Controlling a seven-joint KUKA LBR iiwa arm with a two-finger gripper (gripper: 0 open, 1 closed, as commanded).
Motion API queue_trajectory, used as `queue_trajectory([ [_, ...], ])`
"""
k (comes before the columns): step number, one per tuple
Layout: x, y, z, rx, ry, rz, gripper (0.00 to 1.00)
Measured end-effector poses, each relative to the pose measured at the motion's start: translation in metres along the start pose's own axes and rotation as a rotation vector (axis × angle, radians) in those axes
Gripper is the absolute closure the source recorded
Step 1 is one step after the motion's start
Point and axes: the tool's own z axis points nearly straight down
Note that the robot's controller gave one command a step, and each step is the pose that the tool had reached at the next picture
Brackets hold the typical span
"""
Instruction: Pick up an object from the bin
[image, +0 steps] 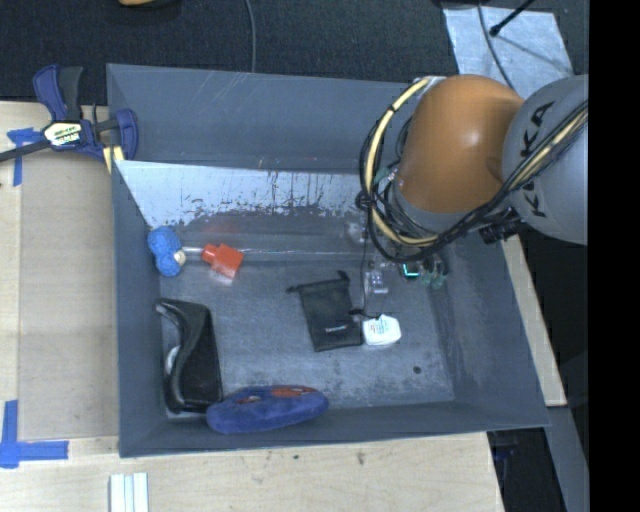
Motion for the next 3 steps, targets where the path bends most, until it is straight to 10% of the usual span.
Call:
queue_trajectory([
  [1, 0.055, -0.001, 0.132, 0.000, -0.002, -0.275, 0.00],
  [2, 0.052, -0.001, 0.128, 0.001, -0.009, -0.273, 1.00],
  [3, -0.015, -0.001, 0.025, 0.002, -0.020, -0.265, 1.00],
])
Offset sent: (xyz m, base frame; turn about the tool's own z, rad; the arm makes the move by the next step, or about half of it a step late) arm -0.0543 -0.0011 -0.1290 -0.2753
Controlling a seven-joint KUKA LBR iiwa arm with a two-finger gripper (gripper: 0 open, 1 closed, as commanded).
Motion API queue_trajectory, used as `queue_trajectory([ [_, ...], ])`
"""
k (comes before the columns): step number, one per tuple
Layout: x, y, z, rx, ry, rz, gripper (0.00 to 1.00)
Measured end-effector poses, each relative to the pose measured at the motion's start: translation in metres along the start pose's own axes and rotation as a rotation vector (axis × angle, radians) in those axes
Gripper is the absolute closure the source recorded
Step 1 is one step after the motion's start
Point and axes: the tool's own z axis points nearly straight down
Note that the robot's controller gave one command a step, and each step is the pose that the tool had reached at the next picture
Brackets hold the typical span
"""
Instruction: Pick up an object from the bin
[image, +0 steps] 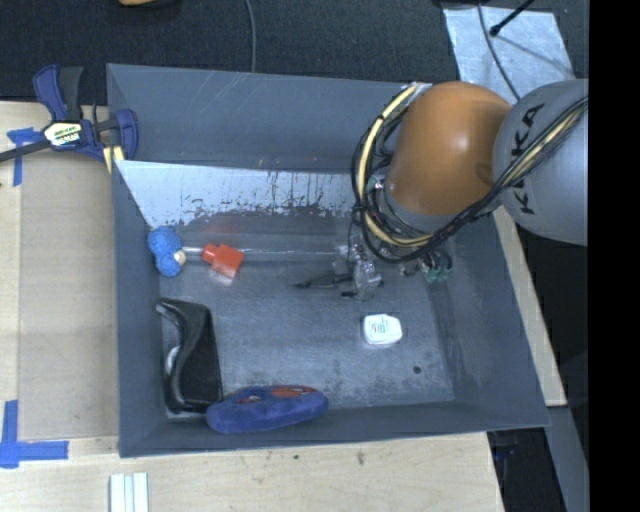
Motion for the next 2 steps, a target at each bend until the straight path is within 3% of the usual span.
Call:
queue_trajectory([
  [1, -0.023, -0.046, -0.203, 0.001, 0.000, 0.048, 1.00],
  [2, -0.015, -0.030, -0.130, -0.002, 0.015, 0.202, 1.00],
])
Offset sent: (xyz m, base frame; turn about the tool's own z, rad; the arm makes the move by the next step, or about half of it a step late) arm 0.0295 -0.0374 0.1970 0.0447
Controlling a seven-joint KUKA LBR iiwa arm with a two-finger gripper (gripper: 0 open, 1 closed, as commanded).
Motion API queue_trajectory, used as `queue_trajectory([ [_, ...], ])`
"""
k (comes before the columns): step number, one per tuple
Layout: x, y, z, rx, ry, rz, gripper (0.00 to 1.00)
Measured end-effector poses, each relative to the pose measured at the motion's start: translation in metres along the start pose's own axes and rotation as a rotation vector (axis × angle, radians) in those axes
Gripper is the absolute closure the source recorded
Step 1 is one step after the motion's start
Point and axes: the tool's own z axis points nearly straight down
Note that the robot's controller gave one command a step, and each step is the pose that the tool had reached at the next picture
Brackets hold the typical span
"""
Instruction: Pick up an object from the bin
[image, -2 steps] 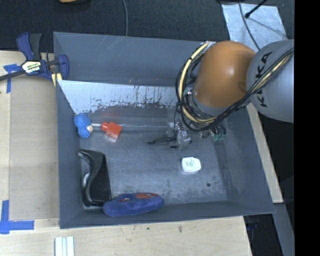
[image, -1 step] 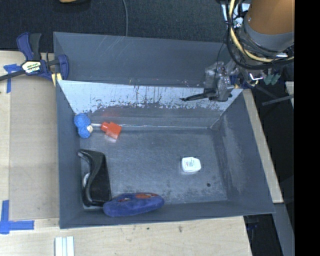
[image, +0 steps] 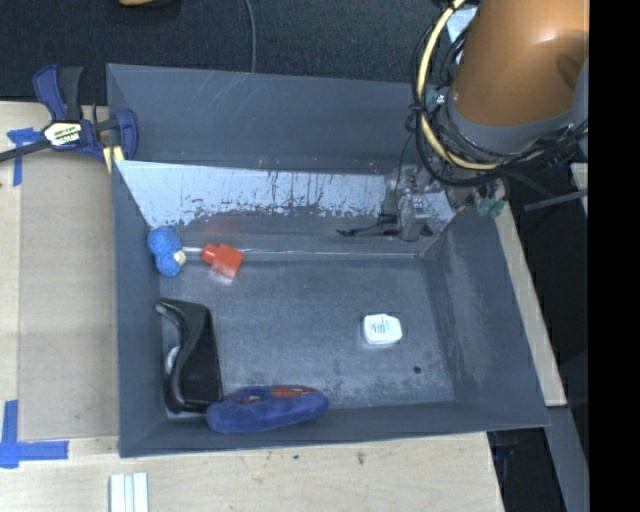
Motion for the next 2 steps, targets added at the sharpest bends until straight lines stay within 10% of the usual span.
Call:
queue_trajectory([
  [1, 0.025, 0.013, -0.096, 0.002, -0.013, -0.172, 1.00],
  [2, 0.017, 0.007, 0.012, -0.001, 0.003, -0.092, 1.00],
])
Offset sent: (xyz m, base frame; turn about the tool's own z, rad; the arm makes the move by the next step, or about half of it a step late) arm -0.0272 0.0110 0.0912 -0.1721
